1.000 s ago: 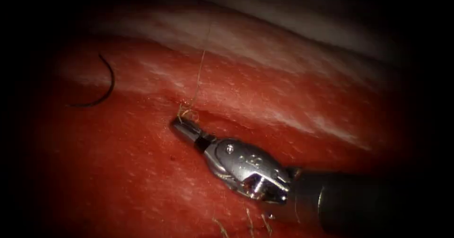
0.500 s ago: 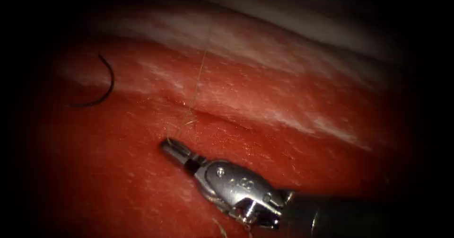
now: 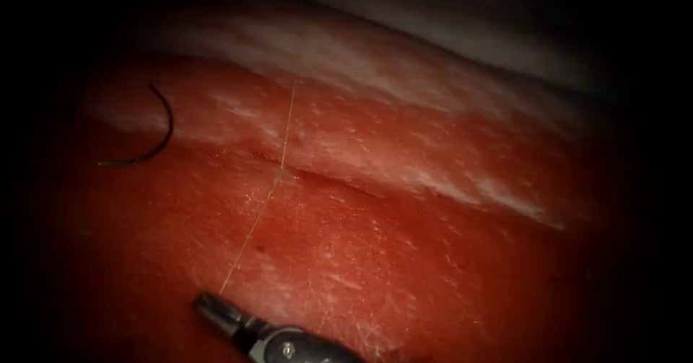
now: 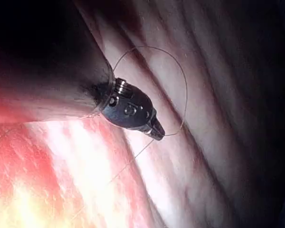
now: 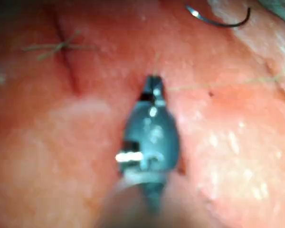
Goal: Wound Closure
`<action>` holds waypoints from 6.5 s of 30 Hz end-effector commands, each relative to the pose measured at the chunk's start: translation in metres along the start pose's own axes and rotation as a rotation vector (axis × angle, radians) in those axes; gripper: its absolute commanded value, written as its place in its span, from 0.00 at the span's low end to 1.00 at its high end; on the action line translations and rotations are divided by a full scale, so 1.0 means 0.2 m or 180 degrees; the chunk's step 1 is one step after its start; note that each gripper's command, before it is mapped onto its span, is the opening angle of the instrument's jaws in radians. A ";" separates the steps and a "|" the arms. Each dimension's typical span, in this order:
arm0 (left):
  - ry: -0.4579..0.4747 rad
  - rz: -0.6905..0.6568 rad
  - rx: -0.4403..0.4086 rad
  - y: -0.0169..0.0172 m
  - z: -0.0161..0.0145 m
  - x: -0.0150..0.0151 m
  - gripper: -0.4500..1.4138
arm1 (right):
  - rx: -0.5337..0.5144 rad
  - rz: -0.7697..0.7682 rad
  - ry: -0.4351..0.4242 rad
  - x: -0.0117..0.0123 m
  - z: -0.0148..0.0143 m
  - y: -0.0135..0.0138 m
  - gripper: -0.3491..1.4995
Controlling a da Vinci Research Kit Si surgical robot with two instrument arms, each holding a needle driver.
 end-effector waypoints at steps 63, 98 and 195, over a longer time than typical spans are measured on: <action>0.0276 -0.0318 -0.0522 0.139 -0.115 0.035 0.05 | 0.0339 -0.0221 -0.0190 0.054 0.043 0.071 0.00; 0.0607 -0.0490 -0.0323 0.152 -0.119 0.010 0.05 | 0.0967 0.0526 0.0829 0.057 0.075 0.095 0.00; 0.0281 -0.0671 -0.0743 0.153 -0.095 -0.035 0.05 | 0.3449 -0.1375 -0.1069 0.045 0.056 0.097 0.00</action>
